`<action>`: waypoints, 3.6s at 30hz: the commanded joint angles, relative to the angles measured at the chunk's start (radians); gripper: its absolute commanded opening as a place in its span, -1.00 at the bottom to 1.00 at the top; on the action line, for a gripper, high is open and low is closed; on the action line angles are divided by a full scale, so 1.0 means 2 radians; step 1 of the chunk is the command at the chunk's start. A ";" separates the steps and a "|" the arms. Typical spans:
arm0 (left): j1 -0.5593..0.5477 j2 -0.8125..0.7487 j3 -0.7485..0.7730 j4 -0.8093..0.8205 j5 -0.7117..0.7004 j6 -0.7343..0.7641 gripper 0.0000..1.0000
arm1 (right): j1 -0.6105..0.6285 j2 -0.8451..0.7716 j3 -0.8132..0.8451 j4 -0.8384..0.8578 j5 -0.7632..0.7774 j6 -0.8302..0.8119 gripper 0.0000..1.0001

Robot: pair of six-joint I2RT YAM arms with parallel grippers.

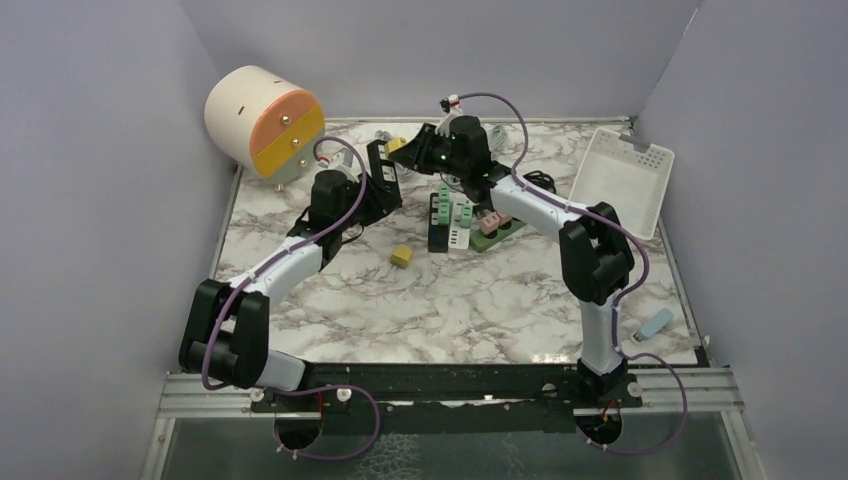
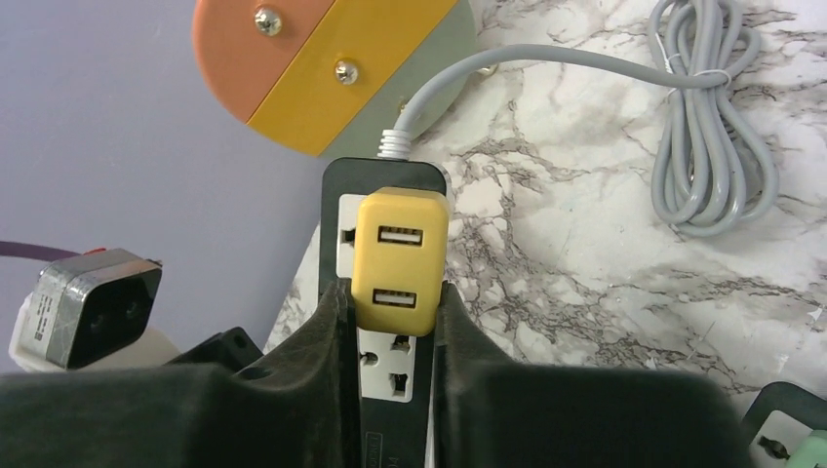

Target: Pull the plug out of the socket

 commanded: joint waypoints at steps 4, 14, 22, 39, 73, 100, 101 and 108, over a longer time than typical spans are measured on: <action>-0.007 0.000 -0.002 0.029 -0.018 0.004 -1.00 | 0.005 0.010 0.062 -0.036 0.046 -0.046 -0.98; -0.006 0.027 0.010 -0.029 -0.070 -0.009 -1.00 | 0.028 -0.037 0.069 -0.052 0.113 -0.205 -0.98; -0.003 0.028 0.010 -0.028 -0.088 -0.009 -1.00 | 0.021 -0.053 0.053 -0.078 0.062 -0.145 -0.98; 0.052 0.062 0.024 -0.042 -0.030 0.023 -1.00 | -0.015 -0.127 -0.061 -0.101 -0.204 -0.153 -0.98; 0.119 0.122 0.120 -0.242 0.040 0.194 0.90 | -0.015 0.047 -0.124 -0.276 -0.283 -0.216 -0.77; 0.126 0.063 0.120 -0.259 0.022 0.210 0.96 | 0.009 0.171 0.136 -0.439 -0.234 -0.257 0.35; 0.126 0.062 0.121 -0.259 0.023 0.210 0.96 | 0.009 0.160 0.136 -0.437 -0.222 -0.255 0.40; 0.126 0.060 0.121 -0.257 0.027 0.205 0.96 | 0.009 0.088 0.160 -0.483 -0.102 -0.276 0.43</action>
